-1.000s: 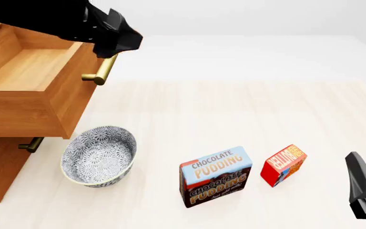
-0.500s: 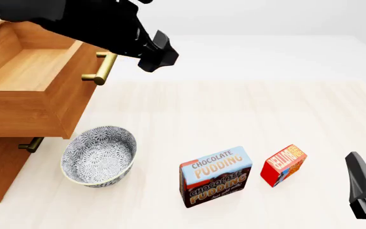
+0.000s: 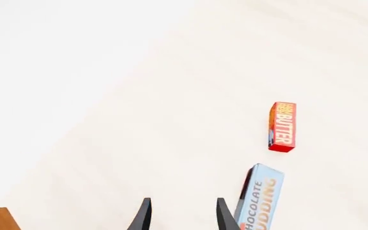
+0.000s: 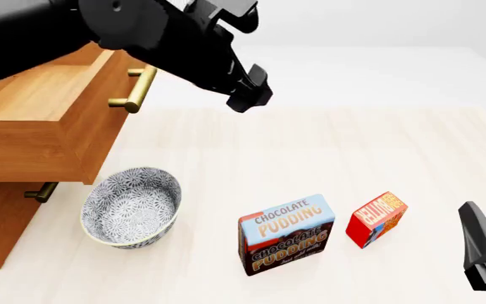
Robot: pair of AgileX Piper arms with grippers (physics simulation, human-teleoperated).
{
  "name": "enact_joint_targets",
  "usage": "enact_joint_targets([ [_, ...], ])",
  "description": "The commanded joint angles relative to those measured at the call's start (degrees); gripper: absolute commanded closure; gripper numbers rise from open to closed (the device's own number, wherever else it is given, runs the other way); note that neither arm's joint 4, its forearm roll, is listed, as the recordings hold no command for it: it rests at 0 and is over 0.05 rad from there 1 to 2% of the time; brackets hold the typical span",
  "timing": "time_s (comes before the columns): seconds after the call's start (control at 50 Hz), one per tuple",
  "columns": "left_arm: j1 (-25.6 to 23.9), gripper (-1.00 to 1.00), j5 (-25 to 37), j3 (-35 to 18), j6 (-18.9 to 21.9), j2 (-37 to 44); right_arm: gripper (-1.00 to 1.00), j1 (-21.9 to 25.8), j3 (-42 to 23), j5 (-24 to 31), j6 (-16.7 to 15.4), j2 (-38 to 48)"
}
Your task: Put the butter at the back in the top drawer of the cabinet and close it.
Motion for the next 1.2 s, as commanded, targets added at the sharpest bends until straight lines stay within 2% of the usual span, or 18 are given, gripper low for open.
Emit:
enact_joint_targets([
  [0.02, -1.7, -1.0, -0.9, -1.6, -0.6, 3.9, -1.0, 0.0, 0.0, 0.0, 0.0, 0.0],
  [0.86, -4.8, -1.0, -0.9, -7.3, -1.0, 13.2, -1.0, 0.0, 0.0, 0.0, 0.0, 0.0],
  [1.2, -6.9, -1.0, 0.2, -12.8, -0.9, 19.4, -1.0, 0.0, 0.0, 0.0, 0.0, 0.0],
])
